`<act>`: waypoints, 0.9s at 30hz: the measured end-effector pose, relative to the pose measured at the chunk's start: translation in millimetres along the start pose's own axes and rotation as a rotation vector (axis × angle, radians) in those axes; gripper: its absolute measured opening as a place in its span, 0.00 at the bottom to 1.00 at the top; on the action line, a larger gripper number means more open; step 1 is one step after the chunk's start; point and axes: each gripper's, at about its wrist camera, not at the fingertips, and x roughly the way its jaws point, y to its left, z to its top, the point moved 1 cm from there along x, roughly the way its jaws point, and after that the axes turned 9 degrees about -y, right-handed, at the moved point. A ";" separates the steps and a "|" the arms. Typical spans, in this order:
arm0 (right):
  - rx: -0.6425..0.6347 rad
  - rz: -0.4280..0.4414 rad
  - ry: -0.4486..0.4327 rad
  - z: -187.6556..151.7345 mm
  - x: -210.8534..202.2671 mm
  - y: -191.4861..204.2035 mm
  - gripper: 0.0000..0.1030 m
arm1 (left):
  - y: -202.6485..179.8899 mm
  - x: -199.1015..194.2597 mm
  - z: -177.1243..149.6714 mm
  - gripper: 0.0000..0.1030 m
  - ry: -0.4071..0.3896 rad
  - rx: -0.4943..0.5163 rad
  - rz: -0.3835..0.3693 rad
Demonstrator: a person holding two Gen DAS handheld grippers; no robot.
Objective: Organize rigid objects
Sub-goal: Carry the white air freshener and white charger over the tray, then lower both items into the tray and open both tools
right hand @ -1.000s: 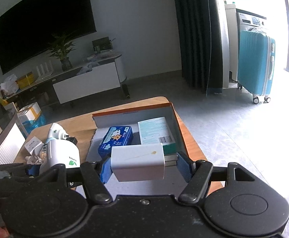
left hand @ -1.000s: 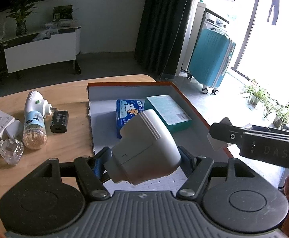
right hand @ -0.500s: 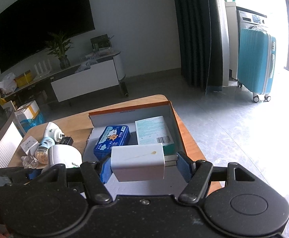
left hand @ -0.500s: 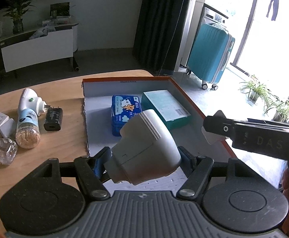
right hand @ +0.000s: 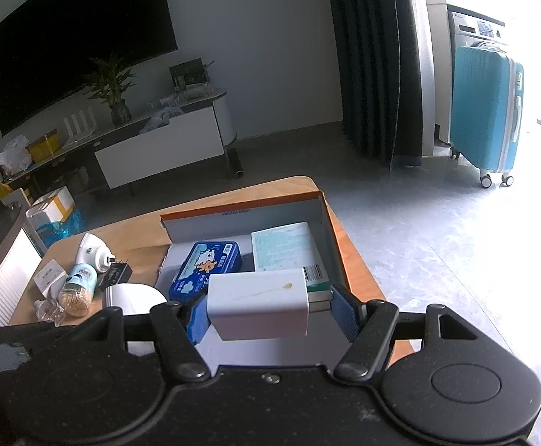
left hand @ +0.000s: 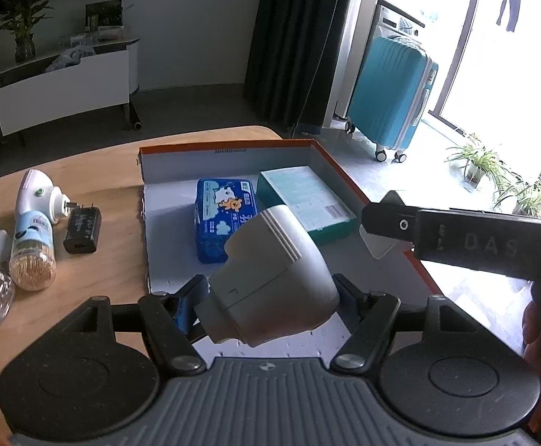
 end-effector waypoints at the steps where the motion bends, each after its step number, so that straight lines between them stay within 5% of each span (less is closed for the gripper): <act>1: 0.000 0.002 0.002 1.3 2.1 0.1 0.77 | 0.2 1.5 1.6 0.71 -0.001 0.000 0.000; 22: 0.009 0.022 0.069 40.7 85.8 1.4 0.79 | 4.6 37.8 28.8 0.71 0.006 0.000 0.018; 27: 0.028 0.026 0.012 52.9 95.3 -5.3 0.84 | 3.1 38.0 28.1 0.71 0.017 0.000 0.016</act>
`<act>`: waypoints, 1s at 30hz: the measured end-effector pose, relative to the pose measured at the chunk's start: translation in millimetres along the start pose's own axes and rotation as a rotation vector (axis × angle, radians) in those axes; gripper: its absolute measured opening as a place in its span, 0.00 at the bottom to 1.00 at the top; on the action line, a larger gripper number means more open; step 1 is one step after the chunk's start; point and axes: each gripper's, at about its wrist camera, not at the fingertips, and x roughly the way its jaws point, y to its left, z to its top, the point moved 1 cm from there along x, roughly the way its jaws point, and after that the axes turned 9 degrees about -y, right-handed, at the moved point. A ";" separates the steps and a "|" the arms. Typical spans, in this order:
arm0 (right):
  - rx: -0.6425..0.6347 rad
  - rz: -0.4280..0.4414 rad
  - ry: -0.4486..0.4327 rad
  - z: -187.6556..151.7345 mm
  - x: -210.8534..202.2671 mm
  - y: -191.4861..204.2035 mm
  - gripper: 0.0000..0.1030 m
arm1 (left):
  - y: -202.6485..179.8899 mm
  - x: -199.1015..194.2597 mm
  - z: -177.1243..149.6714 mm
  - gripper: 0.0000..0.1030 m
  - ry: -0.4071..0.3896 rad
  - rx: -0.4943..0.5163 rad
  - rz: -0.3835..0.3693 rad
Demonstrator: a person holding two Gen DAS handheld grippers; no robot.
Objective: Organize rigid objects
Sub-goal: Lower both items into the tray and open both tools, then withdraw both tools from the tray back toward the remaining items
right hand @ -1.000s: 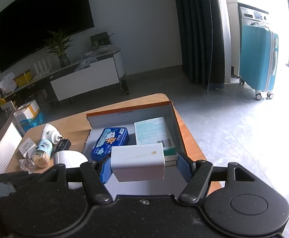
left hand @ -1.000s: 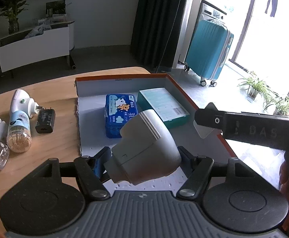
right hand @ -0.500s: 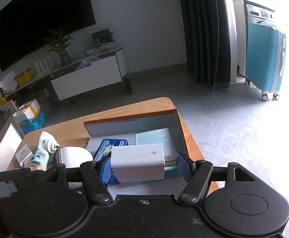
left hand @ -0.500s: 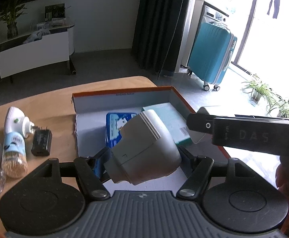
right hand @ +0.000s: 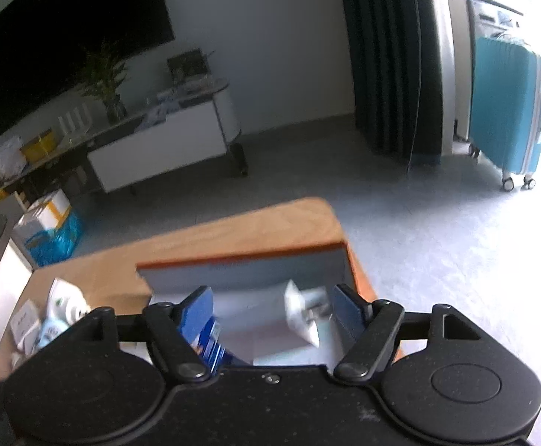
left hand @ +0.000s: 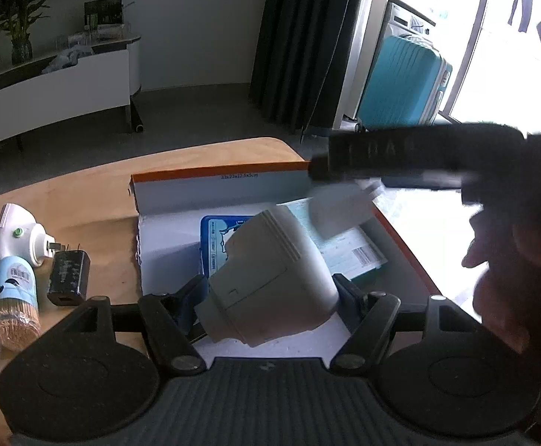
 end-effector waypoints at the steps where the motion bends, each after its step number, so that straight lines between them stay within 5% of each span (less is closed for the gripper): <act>1: 0.014 0.007 -0.019 1.4 -3.8 -3.3 0.85 | -0.4 -0.1 0.1 0.71 0.000 0.001 -0.003; 14: 0.013 -0.040 -0.092 -6.9 -74.0 -23.2 0.85 | -26.2 10.3 -5.6 0.73 0.040 0.013 -0.086; 16: 0.021 -0.043 -0.091 -8.5 -79.1 -23.7 0.85 | -29.2 8.5 -5.7 0.82 0.031 0.030 -0.060; 30: -0.004 0.001 -0.065 -28.8 -104.2 2.8 0.85 | 5.1 -44.2 -9.0 0.90 -0.008 -0.008 0.082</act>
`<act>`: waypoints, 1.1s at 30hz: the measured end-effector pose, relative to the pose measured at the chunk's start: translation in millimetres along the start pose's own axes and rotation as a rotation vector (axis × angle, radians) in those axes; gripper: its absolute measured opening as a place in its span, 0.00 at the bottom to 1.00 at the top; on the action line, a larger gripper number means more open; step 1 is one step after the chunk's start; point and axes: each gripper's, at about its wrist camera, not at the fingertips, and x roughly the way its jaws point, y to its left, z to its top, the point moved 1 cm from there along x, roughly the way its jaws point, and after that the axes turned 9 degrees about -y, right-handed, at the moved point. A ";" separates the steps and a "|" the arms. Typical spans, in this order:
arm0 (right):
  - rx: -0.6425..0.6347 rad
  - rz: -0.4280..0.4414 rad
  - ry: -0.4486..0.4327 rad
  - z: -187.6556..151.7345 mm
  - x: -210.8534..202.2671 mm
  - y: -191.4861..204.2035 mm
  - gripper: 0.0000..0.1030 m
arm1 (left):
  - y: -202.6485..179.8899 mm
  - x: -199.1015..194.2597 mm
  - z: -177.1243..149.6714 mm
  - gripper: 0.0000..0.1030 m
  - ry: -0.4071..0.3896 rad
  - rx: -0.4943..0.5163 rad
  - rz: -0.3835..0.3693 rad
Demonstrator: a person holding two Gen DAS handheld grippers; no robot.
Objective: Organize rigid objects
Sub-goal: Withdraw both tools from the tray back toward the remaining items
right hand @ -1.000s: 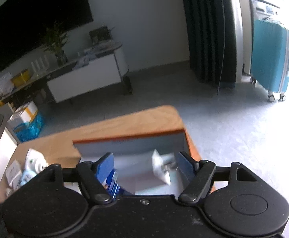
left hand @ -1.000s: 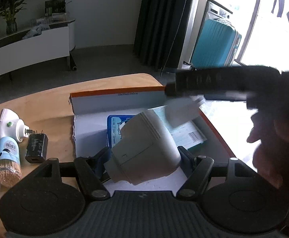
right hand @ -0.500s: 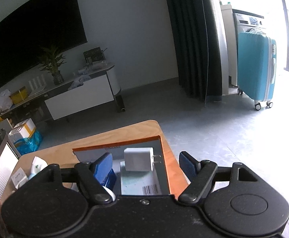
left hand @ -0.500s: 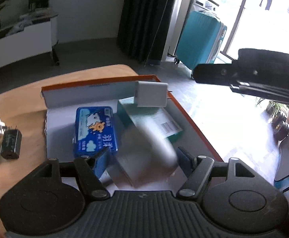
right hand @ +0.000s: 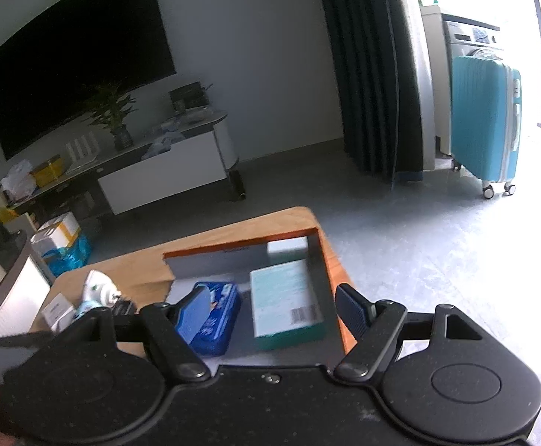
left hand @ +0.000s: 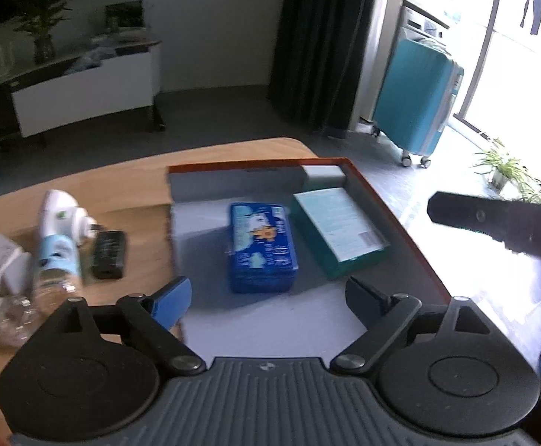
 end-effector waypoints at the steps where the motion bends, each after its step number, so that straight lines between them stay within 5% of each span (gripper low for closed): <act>1: -0.002 0.002 0.001 -1.2 -1.4 2.0 0.85 | 1.8 -4.2 0.2 0.90 -0.005 0.001 0.009; 33: -0.114 0.136 0.096 -30.8 2.1 94.0 0.87 | 75.9 -61.4 -19.3 0.94 -0.036 -0.123 0.159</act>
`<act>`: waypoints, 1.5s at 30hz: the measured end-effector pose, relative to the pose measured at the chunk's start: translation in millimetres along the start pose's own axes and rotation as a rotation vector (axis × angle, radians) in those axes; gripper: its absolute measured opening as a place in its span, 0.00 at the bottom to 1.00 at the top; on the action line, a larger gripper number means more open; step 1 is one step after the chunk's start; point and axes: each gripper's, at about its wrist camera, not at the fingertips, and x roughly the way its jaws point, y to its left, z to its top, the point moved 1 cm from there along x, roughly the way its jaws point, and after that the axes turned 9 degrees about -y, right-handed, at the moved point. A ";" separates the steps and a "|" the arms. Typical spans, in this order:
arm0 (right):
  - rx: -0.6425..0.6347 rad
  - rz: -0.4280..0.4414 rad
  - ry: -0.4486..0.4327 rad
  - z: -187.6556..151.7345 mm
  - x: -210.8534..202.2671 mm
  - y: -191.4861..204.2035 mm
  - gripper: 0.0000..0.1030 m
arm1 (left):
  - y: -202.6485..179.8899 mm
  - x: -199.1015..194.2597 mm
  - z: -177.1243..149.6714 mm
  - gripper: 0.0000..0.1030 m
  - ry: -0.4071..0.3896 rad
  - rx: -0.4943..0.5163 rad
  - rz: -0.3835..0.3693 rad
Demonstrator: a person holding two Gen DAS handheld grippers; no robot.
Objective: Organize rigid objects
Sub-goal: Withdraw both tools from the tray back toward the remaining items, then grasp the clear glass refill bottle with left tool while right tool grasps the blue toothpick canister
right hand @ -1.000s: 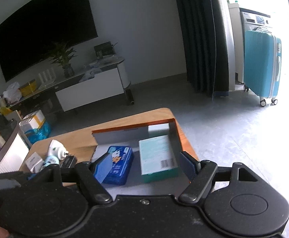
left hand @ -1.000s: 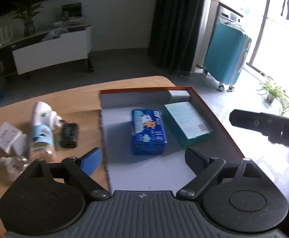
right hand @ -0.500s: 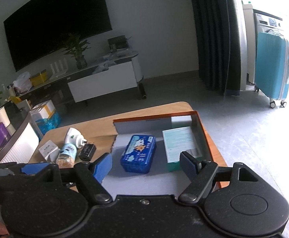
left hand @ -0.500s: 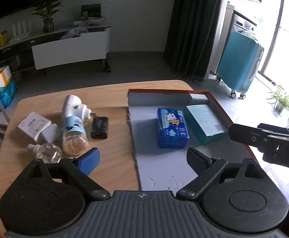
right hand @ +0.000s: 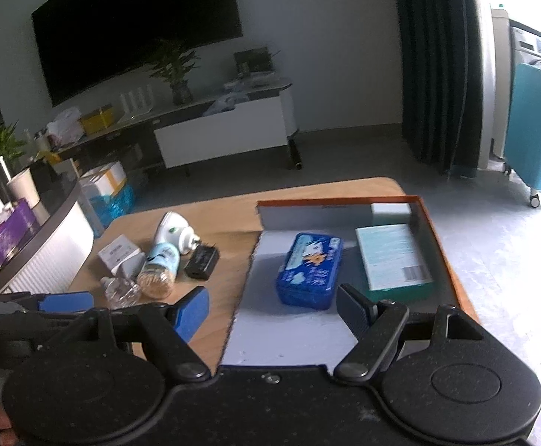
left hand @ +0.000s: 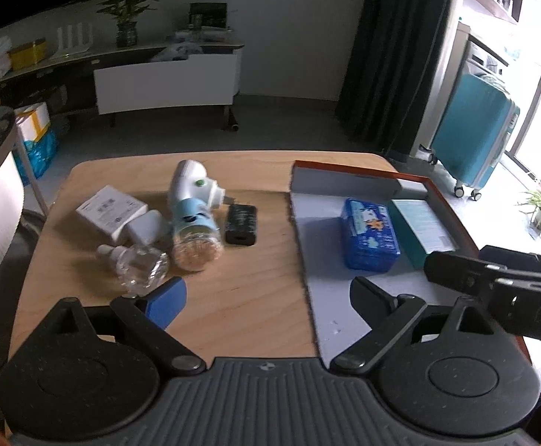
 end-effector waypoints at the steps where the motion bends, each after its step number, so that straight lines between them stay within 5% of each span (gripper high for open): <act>1: -0.004 0.006 0.004 -1.1 1.4 3.4 0.87 | 2.9 -0.5 -0.4 0.94 0.000 -0.007 0.004; 27: -0.059 0.110 0.084 -23.5 29.5 52.4 0.87 | 94.7 1.5 -23.1 0.97 0.017 -0.169 0.149; 45: -0.053 0.112 0.117 -29.1 48.5 50.2 0.87 | 108.8 80.7 -16.6 1.00 0.020 0.067 0.094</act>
